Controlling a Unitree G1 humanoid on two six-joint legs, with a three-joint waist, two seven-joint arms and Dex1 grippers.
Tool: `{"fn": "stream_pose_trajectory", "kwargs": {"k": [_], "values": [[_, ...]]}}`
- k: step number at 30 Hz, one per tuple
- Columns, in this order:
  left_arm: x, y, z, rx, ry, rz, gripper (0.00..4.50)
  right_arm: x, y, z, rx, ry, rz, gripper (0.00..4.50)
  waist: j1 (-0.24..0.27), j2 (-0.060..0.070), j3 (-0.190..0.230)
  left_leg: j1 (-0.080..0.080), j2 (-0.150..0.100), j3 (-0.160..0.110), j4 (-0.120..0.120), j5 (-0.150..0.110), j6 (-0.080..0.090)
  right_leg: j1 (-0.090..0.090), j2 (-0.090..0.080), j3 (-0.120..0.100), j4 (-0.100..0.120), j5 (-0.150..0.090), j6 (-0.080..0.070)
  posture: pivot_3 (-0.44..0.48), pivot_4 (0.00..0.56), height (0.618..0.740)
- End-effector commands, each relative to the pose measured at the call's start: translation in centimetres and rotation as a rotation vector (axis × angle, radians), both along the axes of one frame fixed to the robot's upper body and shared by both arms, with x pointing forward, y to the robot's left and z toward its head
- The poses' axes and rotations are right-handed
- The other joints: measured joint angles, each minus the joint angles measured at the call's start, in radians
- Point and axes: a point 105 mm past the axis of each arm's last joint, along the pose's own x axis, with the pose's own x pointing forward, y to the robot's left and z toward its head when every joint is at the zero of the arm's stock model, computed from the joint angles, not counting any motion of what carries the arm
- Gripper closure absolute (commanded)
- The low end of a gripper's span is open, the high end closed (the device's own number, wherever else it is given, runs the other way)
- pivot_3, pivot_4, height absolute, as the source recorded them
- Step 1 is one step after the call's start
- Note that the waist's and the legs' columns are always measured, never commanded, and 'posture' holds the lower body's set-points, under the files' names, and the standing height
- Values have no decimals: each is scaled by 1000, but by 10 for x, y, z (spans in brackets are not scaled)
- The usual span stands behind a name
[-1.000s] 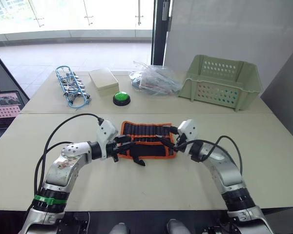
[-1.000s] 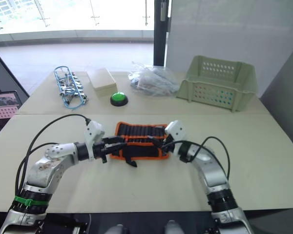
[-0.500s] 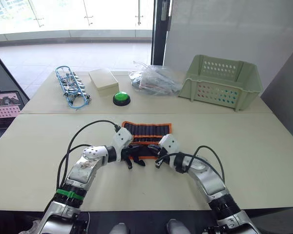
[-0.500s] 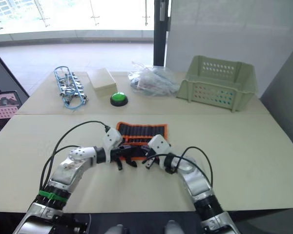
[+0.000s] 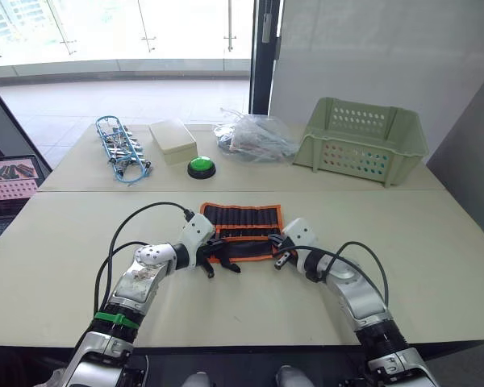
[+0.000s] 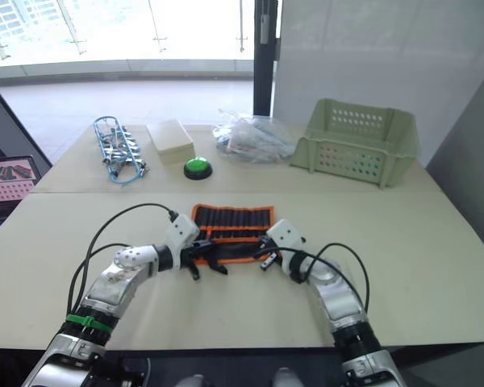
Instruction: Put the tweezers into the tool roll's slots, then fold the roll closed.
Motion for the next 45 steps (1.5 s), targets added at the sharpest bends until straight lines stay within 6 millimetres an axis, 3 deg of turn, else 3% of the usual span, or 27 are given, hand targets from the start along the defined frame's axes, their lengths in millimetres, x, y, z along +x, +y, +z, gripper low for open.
{"fn": "stream_pose_trajectory", "kwargs": {"k": [1,4,6,7,10,13,18,27,32,36,45], "values": [[1,-1,27,-107,-119,5,4500,5,-11,16,82,-36,-42,4483,0,0,0,-1,0,0,0,0,0,-1,0,0,0,0,0,0,150,740],[-5,-5,64,-196,-251,-34,4500,0,-6,50,232,-99,36,4483,3,0,1,-8,0,-1,0,0,0,-8,0,0,0,0,0,0,150,740],[-8,-2,75,-210,-284,-39,4500,0,-9,59,272,-103,44,4483,1,0,1,-16,0,-1,1,0,-1,-16,-1,0,1,1,-1,0,150,740],[-9,1,80,-213,-295,-36,4500,3,-18,61,276,-94,24,4483,0,0,1,-19,0,-1,1,1,-1,-20,-1,0,2,1,-1,0,150,740],[-16,17,93,-181,-314,-34,4500,20,-71,67,417,-5,-156,4483,-1,0,1,-20,-1,-1,1,0,-1,-21,-1,0,1,1,-1,0,150,740],[-26,35,95,-168,-262,-39,4500,19,-89,63,470,102,-160,4483,1,0,2,-21,0,-1,0,0,0,-21,-1,0,0,1,-1,0,150,740],[-49,86,91,-85,-195,20,3025,-4,-82,47,475,315,-30,4500,-15,2,3,-20,2,-1,-1,-1,2,-21,1,0,0,1,-2,0,150,740],[-91,138,90,-20,-138,88,19,-33,-82,38,556,613,67,1597,-1,3,5,-20,1,1,-1,-1,2,-21,0,0,-1,1,-2,0,150,740],[-114,143,76,-35,-64,115,0,-25,-71,29,574,747,44,41,-5,3,5,-20,1,2,-1,-1,2,-20,0,0,-2,1,-2,0,150,740],[-117,144,75,-25,-74,152,0,-13,-58,28,607,814,23,41,-5,2,5,-19,2,1,-1,-1,2,-20,1,0,-1,1,-2,0,150,740],[-134,147,63,21,-9,207,0,-16,-23,14,596,932,80,41,-17,1,4,-18,3,2,-2,-1,2,-20,2,0,-1,1,-2,0,150,740]]}}
